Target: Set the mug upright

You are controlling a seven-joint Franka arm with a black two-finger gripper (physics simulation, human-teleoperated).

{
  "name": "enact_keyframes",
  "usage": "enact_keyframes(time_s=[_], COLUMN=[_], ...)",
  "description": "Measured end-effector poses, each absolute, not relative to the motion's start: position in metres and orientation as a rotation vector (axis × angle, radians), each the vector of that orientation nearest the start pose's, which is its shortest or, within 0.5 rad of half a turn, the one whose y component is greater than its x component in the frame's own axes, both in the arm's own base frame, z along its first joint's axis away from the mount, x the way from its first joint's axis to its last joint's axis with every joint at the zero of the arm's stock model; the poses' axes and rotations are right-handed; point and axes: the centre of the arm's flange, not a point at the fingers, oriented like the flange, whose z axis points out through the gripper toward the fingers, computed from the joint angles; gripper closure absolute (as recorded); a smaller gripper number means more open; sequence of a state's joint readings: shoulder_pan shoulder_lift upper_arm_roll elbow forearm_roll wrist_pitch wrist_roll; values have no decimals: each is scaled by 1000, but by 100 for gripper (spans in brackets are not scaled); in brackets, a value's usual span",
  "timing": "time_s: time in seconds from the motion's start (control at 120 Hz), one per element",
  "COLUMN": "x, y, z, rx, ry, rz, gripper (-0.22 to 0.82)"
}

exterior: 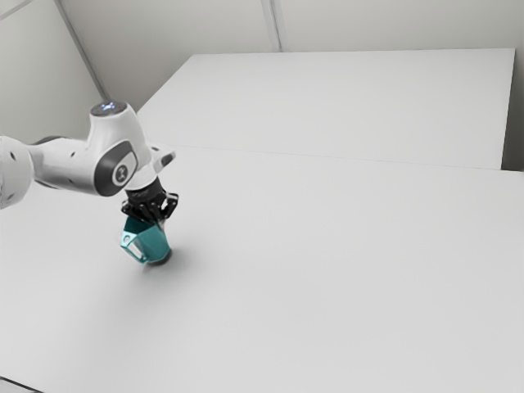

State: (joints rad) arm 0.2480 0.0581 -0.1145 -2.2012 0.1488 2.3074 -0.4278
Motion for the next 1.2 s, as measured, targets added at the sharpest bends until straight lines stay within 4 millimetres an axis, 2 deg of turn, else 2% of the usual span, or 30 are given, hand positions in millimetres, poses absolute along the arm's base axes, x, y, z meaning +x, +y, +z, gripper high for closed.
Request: enact_keyframes(time_s=[0.233,0.392,0.508,0.642,0.808,0.983,1.125,1.2], x=[543,546,546,543,539,539,548,553], y=[71,64,61,58,52,41,17,11], z=[350,359,369,388,409,448,484,505], rx=[-2941,-2925,-2916,-2906,-2897,-2899,-2925,-2931], ry=[-783,-774,-782,-797,-808,-817,-701,-646], rz=[-107,-147,-177,-216,-250,-308,-325,-329], gripper=[77,42,24,13,6,3,1,1])
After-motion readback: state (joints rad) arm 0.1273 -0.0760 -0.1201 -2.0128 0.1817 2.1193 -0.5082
